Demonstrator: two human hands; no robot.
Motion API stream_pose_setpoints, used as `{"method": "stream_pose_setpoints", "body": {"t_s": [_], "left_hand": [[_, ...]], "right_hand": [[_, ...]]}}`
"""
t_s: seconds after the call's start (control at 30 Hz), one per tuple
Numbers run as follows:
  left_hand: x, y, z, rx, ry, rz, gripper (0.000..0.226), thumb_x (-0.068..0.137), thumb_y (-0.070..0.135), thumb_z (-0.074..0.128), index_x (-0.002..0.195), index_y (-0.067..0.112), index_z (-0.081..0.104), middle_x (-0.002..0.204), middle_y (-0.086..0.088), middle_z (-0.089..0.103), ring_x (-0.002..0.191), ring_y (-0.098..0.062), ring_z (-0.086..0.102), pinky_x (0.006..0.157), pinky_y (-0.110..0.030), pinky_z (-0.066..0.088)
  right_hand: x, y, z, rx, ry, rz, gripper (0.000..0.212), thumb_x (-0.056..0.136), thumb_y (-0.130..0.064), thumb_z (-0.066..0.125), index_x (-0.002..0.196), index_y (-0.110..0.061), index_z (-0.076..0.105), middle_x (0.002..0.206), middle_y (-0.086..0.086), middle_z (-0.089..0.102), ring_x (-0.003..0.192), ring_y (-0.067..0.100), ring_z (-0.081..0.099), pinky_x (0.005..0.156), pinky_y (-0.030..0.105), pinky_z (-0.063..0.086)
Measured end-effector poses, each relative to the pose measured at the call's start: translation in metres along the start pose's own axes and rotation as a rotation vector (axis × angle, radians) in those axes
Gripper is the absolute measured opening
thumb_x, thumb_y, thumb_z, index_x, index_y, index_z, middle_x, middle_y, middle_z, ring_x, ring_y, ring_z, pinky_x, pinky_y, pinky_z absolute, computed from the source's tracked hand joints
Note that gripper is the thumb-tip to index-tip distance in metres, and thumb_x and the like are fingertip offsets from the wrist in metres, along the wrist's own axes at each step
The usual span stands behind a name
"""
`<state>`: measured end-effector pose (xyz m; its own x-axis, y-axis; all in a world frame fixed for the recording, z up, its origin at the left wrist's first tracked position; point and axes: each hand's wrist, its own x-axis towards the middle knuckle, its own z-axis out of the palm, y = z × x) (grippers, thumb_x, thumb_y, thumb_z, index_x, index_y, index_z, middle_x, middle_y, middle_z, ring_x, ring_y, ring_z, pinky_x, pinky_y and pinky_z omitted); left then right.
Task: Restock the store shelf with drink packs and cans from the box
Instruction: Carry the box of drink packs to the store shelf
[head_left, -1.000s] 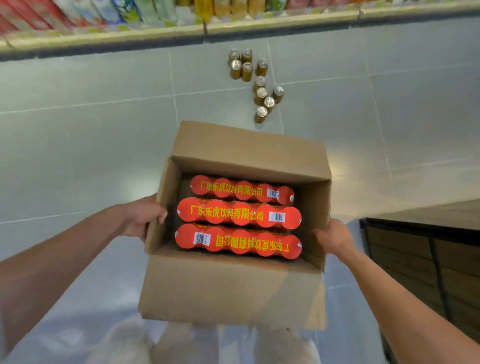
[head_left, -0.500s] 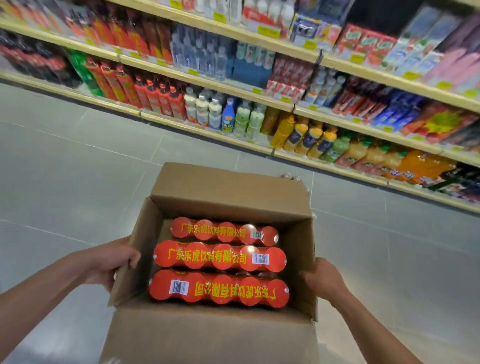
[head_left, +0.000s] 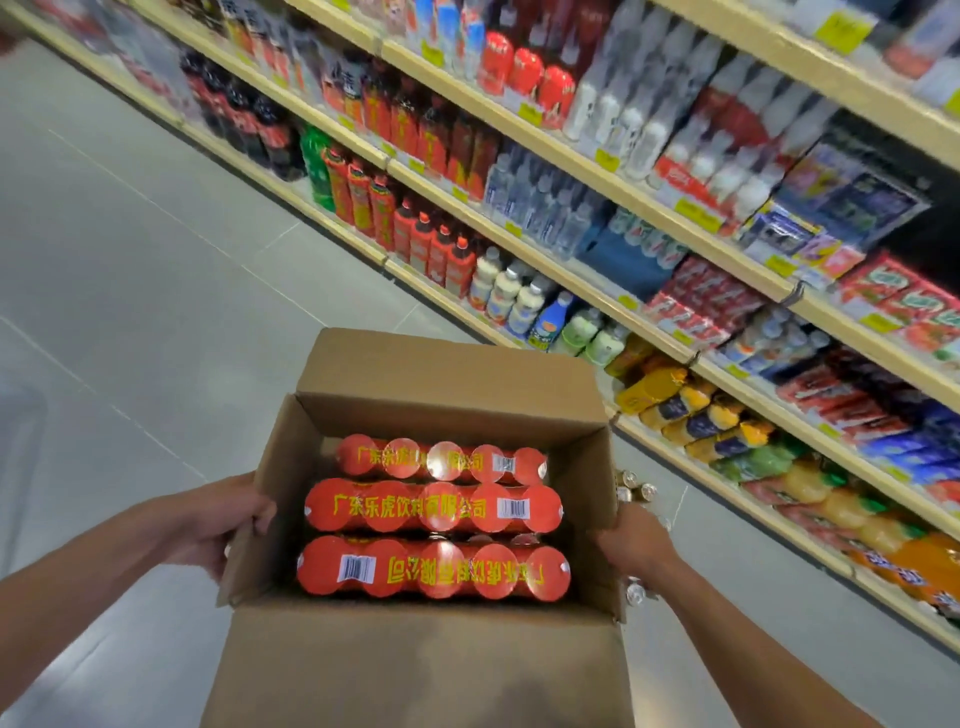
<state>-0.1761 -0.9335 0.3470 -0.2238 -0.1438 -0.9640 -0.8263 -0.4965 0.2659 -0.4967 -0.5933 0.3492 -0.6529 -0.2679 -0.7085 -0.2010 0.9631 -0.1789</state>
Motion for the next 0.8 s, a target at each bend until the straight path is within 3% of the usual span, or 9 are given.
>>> {"method": "stream_pose_setpoints", "body": {"t_s": [0.13,0.2,0.3,0.4,0.5,0.6,0.73,0.8], "left_hand": [[0.018,0.032,-0.045,-0.017,-0.018,-0.005,0.07,0.068,-0.01,0.044,0.129,0.024,0.047,0.12,-0.03,0.056,0.109,-0.055,0.054,0.081,-0.081,0.04],[0.024,0.053,-0.066,0.005,-0.011,0.0,0.065,0.067,-0.009,0.045,0.123,0.024,0.051,0.116,-0.029,0.058,0.107,-0.054,0.056,0.08,-0.081,0.039],[0.035,0.099,-0.112,0.015,-0.017,-0.008,0.068,0.074,-0.011,0.04,0.128,0.03,0.046,0.123,-0.025,0.054,0.112,-0.052,0.051,0.08,-0.083,0.038],[0.051,0.146,-0.15,0.06,0.0,-0.011,0.072,0.071,-0.01,0.04,0.128,0.033,0.046,0.122,-0.024,0.055,0.112,-0.051,0.051,0.08,-0.083,0.037],[0.071,0.193,-0.179,0.115,0.02,-0.006,0.069,0.065,-0.004,0.044,0.124,0.032,0.048,0.118,-0.025,0.057,0.109,-0.049,0.054,0.078,-0.078,0.042],[0.097,0.236,-0.197,0.131,0.042,-0.03,0.065,0.068,-0.006,0.043,0.121,0.031,0.049,0.116,-0.024,0.058,0.107,-0.048,0.055,0.078,-0.077,0.044],[0.155,0.284,-0.228,0.149,-0.002,-0.059,0.087,0.05,0.0,0.055,0.129,0.037,0.044,0.121,-0.025,0.058,0.113,-0.051,0.054,0.08,-0.079,0.042],[0.182,0.313,-0.236,0.206,0.014,-0.11,0.084,0.057,-0.001,0.053,0.132,0.034,0.041,0.121,-0.025,0.058,0.113,-0.052,0.053,0.08,-0.078,0.043]], "right_hand": [[0.037,-0.061,-0.018,-0.079,0.003,-0.054,0.011,0.088,-0.028,0.063,0.081,-0.021,0.058,0.079,-0.002,0.063,0.076,0.018,0.063,0.065,0.028,0.049],[0.046,-0.092,-0.024,-0.104,0.005,-0.044,0.02,0.09,-0.028,0.063,0.076,-0.025,0.05,0.075,-0.006,0.056,0.075,0.016,0.059,0.062,0.025,0.046],[0.072,-0.141,-0.024,-0.125,-0.003,-0.034,0.013,0.091,-0.027,0.064,0.08,-0.023,0.058,0.074,-0.004,0.062,0.068,0.01,0.062,0.055,0.02,0.048],[0.092,-0.185,-0.021,-0.065,-0.02,0.0,0.006,0.091,-0.028,0.063,0.09,-0.022,0.063,0.088,0.0,0.07,0.076,0.012,0.067,0.063,0.022,0.053],[0.12,-0.212,-0.011,0.014,-0.019,0.017,0.011,0.091,-0.036,0.062,0.093,-0.026,0.064,0.092,-0.003,0.071,0.082,0.012,0.068,0.07,0.022,0.055],[0.167,-0.22,0.006,0.068,-0.042,0.053,0.022,0.087,-0.04,0.065,0.1,-0.022,0.066,0.097,-0.001,0.072,0.086,0.014,0.069,0.08,0.031,0.06],[0.228,-0.265,0.009,0.085,-0.101,0.138,0.025,0.091,-0.034,0.06,0.112,-0.019,0.062,0.11,0.0,0.068,0.095,0.014,0.063,0.083,0.027,0.055],[0.26,-0.286,0.005,0.088,-0.118,0.163,0.022,0.093,-0.027,0.056,0.114,-0.02,0.062,0.114,0.0,0.068,0.097,0.015,0.062,0.085,0.026,0.053]]}}
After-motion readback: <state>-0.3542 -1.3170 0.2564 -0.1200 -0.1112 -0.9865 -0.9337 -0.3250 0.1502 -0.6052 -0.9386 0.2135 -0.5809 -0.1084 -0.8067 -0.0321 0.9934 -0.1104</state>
